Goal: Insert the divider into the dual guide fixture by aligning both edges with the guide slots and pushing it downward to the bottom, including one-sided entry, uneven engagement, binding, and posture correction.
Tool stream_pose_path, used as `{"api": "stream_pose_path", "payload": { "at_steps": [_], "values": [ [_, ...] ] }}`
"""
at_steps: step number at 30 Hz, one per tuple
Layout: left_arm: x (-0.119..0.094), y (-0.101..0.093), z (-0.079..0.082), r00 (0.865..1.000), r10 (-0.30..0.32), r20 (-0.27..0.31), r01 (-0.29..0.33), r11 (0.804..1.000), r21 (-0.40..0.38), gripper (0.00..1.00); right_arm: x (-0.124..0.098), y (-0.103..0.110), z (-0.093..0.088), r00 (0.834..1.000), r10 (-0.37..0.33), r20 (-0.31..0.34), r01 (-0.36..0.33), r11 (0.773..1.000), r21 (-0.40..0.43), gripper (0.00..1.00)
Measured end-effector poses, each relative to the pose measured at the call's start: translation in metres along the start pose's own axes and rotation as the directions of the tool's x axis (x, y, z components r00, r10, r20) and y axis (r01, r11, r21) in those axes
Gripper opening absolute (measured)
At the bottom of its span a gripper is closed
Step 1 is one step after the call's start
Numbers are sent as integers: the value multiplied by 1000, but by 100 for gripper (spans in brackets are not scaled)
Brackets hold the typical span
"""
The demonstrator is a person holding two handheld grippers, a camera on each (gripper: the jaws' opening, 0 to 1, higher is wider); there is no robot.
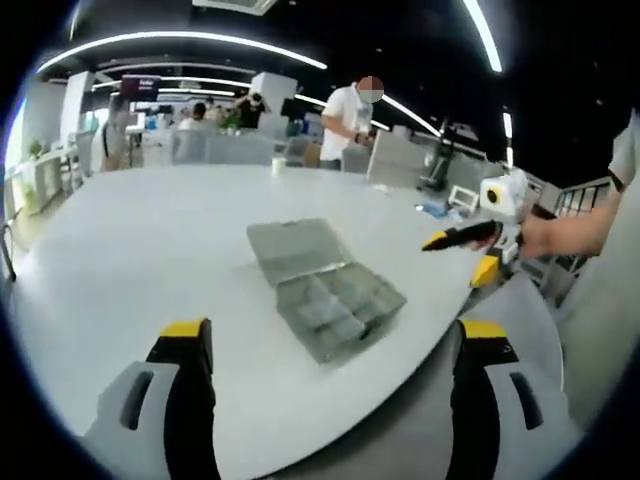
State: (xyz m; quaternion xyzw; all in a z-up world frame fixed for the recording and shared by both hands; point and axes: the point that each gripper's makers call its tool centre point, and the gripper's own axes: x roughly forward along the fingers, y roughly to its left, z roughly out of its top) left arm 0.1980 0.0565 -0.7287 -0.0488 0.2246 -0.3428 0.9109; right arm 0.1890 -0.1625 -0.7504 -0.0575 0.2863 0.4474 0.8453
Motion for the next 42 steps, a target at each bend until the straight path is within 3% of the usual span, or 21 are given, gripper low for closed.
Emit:
{"api": "stream_pose_path", "payload": {
  "at_steps": [8, 19, 42],
  "values": [
    [-11, -2, -6, 998, 57, -5, -57, 998, 9, 99, -20, 4, 0, 992, -108, 65, 103, 992, 77, 85],
    [-23, 1, 5, 992, 125, 16, -125, 992, -1, 99, -31, -4, -2, 972, -225, 63, 215, 966, 142, 89],
    [-26, -5, -1, 985, 170, -14, -170, 985, -2, 99, -31, -5, -10, 965, -262, 15, 255, 951, 175, 88]
  ]
}}
